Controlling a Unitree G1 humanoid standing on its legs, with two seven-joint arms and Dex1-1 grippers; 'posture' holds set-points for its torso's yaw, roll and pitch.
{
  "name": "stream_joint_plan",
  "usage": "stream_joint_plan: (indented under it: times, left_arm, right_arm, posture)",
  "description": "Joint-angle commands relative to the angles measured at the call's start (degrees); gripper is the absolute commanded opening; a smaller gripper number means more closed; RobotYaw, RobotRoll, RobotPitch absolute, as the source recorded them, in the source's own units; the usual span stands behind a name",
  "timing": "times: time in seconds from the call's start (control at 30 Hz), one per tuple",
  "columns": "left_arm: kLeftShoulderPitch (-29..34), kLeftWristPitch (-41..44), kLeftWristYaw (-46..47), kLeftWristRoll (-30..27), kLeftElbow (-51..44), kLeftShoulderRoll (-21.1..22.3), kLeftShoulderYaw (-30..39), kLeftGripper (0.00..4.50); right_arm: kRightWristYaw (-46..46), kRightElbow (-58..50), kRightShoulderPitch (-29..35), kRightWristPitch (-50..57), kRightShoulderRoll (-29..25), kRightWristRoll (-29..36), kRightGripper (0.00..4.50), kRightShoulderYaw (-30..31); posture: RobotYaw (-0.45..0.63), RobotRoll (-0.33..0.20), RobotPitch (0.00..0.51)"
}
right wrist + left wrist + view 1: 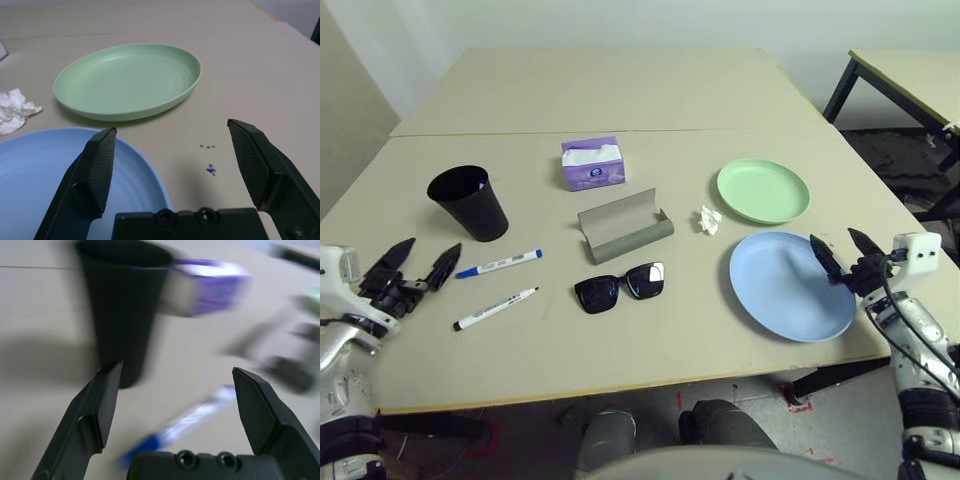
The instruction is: Organize and tidy the items on the table.
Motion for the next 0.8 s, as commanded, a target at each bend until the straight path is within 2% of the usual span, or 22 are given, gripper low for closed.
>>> stream_joint_plan:
  times: [0.03, 0.13, 0.33, 0.53, 0.7, 0.8]
  left_arm:
    - [-1.04, 2.89, -7.37, -0.53, -4.67, 2.15, -4.22, 4.48]
    - [-1.97, 4.25, -13.04, -1.15, -7.32, 2.92, -6.92, 4.48]
    - [-0.63, 2.26, -23.12, 1.08, -12.49, 3.91, -13.52, 4.48]
    - [-3.47, -1.18, -29.17, 2.65, -12.54, 5.18, -16.65, 4.48]
    - [-7.11, -2.29, -29.4, 3.86, -10.77, 4.81, -17.63, 4.48]
    - [-8.39, -1.74, -27.9, 4.25, -11.56, 4.29, -18.11, 4.48]
  right_arm:
    - [-0.23, -1.21, 0.75, 1.08, -0.92, 0.57, 4.5, -1.29]
    - [-0.22, -1.55, 1.18, 1.19, -0.92, 0.64, 4.5, -1.69]
    - [-0.57, -3.05, 3.02, 1.13, -0.96, 1.05, 4.5, -2.5]
    - [-1.37, -6.59, 4.92, 3.05, -1.93, 1.82, 4.5, -3.51]
    - [-5.47, -16.22, 8.53, 11.45, -3.9, 1.24, 4.5, -4.3]
    - [-6.49, -25.08, 13.56, 22.44, -7.52, 1.11, 4.5, -2.95]
  posture:
    - [-0.04, 0.0, 0.056]
    - [-0.06, 0.0, 0.054]
    - [-0.08, 0.0, 0.056]
    - [-0.1, 0.0, 0.059]
    - [-0.12, 0.0, 0.06]
    - [-0.13, 0.0, 0.065]
